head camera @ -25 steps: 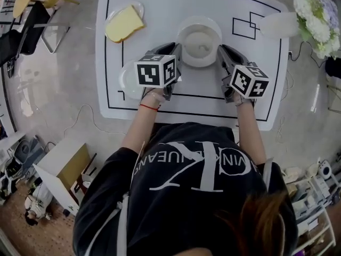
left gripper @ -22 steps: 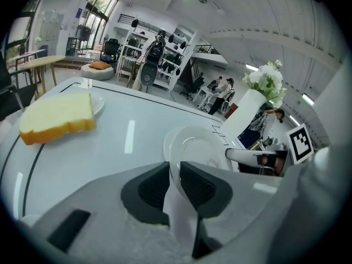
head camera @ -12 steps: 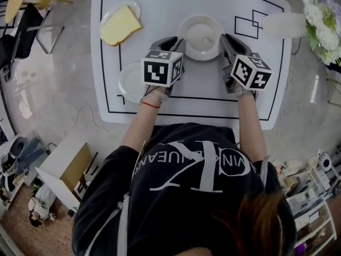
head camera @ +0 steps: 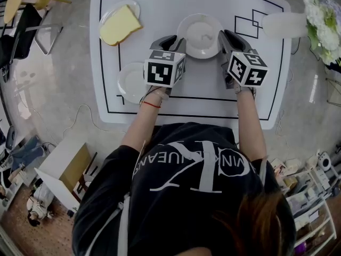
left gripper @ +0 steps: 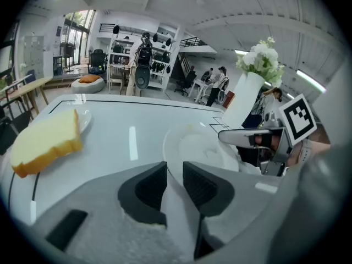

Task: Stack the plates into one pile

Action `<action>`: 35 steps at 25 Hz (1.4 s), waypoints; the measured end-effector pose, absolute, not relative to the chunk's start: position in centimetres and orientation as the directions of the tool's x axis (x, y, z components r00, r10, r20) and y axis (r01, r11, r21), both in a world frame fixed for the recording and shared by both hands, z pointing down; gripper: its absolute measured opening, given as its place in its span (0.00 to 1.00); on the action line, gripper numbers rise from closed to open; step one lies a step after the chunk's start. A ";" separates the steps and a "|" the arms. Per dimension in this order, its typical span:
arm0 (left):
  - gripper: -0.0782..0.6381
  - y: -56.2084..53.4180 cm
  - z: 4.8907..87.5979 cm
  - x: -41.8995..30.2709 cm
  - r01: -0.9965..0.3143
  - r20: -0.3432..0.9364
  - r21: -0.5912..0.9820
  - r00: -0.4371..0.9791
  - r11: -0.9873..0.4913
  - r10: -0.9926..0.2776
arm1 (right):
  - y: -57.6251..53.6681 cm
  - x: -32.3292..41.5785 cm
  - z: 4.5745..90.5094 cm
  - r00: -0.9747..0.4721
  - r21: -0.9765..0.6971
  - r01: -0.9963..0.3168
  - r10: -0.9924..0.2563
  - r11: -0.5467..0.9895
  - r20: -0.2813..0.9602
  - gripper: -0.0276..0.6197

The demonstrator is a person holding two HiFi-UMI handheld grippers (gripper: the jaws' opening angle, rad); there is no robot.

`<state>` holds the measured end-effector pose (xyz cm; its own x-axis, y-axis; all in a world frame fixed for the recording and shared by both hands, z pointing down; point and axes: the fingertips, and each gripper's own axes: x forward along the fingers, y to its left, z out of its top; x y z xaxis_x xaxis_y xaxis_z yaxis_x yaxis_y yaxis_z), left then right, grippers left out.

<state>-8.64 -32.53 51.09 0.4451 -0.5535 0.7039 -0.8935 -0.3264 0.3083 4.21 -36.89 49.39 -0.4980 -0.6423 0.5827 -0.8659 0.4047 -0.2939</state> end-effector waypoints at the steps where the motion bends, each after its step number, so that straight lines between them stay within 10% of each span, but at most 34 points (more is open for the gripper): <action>1: 0.23 -32.6 51.0 -8.6 -0.896 0.701 0.301 0.440 -0.327 -0.561 | -37.0 4.3 49.4 -0.487 -0.275 -0.871 -0.650 0.406 0.584 0.15; 35: 0.19 -23.3 46.2 -17.1 -0.974 0.603 0.224 0.168 -0.037 -0.780 | -28.3 -7.8 45.0 -0.807 -0.307 -0.541 -0.381 0.783 0.452 0.21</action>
